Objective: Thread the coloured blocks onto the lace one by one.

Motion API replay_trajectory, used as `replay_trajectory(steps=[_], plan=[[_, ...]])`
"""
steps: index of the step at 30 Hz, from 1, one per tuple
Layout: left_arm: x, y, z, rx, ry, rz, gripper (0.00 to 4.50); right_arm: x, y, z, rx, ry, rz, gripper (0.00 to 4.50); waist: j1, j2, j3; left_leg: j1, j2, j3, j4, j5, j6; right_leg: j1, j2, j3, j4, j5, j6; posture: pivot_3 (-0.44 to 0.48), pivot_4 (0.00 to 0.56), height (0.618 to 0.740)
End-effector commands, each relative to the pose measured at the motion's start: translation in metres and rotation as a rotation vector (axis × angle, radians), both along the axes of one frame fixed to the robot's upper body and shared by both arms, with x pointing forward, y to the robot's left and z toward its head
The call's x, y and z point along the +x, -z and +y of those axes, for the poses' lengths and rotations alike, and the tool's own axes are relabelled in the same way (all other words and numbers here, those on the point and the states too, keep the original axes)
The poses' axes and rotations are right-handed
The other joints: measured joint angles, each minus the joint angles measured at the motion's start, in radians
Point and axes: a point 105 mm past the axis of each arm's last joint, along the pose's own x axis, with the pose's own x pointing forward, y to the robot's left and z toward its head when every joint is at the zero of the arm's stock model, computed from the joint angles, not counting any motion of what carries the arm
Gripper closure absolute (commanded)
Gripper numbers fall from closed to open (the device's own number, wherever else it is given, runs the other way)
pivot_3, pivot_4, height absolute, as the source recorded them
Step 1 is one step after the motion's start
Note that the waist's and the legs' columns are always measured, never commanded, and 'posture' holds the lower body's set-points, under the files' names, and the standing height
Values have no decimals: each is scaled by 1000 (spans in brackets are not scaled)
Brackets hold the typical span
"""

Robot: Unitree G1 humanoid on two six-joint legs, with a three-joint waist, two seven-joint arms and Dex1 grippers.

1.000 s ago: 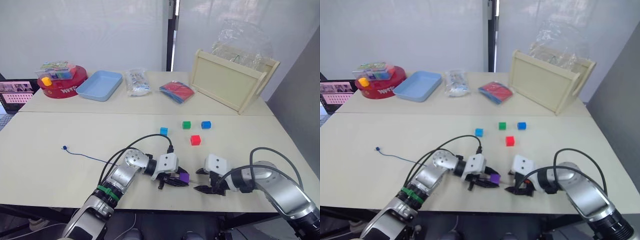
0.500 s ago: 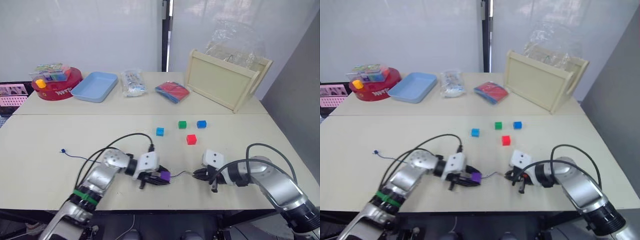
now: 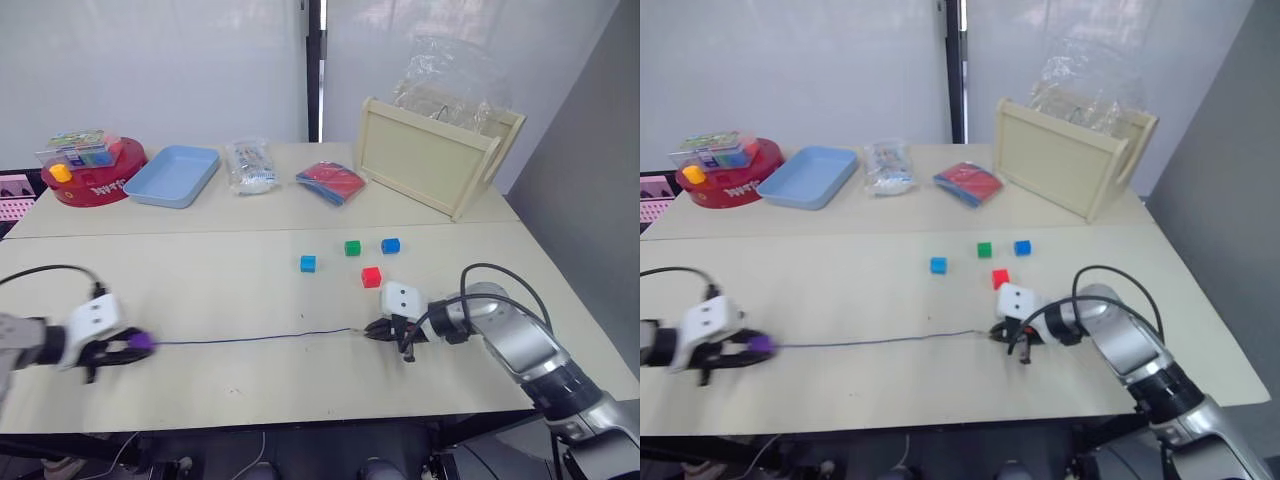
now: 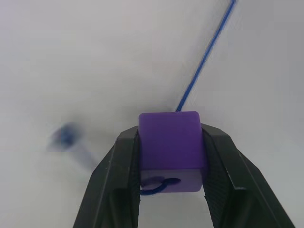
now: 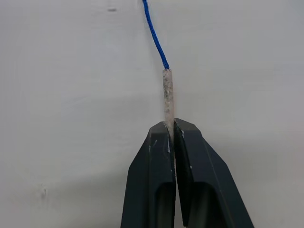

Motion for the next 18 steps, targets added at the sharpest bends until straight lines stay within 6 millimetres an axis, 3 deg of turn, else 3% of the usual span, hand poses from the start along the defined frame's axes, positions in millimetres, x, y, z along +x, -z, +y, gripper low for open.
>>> replay_trajectory(steps=[1, 3, 8, 12, 15, 18], plan=[[3, -22, 16, 3, -72, -103, 2190, 1, -9, 14, 7, -67, -44, 4500, 14, 0, 0, -2, 0, 0, 0, 0, 0, -1, 0, 0, 1, 0, 0, 0, 150, 740], [9, -30, 5, -34, -31, -145, 1612, 1, -10, 19, 9, -86, -50, 4500, 28, -1, 0, -4, 0, 0, 1, 0, 0, -3, -1, -1, 1, 0, 0, 0, 150, 740], [30, -44, -77, -250, 238, -228, 39, 1, -15, 20, 9, -90, -51, 4500, 54, -1, 0, -10, -4, 0, 2, 2, -3, -7, -5, -2, 3, 0, 0, 0, 150, 740], [38, -43, -152, -372, 453, -224, 39, -5, -22, 25, 39, -116, -52, 4500, 48, -2, -1, -10, -3, 0, 3, 2, -3, -7, -5, -2, 3, 0, 0, 0, 150, 740], [38, -30, -194, -416, 570, -198, 39, -11, -22, 33, 37, -144, -40, 4500, 36, -2, -1, -10, -3, 0, 3, 2, -3, -7, -4, -2, 4, 0, 0, 0, 150, 740], [36, -13, -221, -404, 673, -197, 39, -12, -20, 39, -4, -155, -42, 4500, 22, -2, -1, -9, -2, 0, 3, 2, -3, -8, -3, -2, 7, 0, 0, 0, 150, 740]])
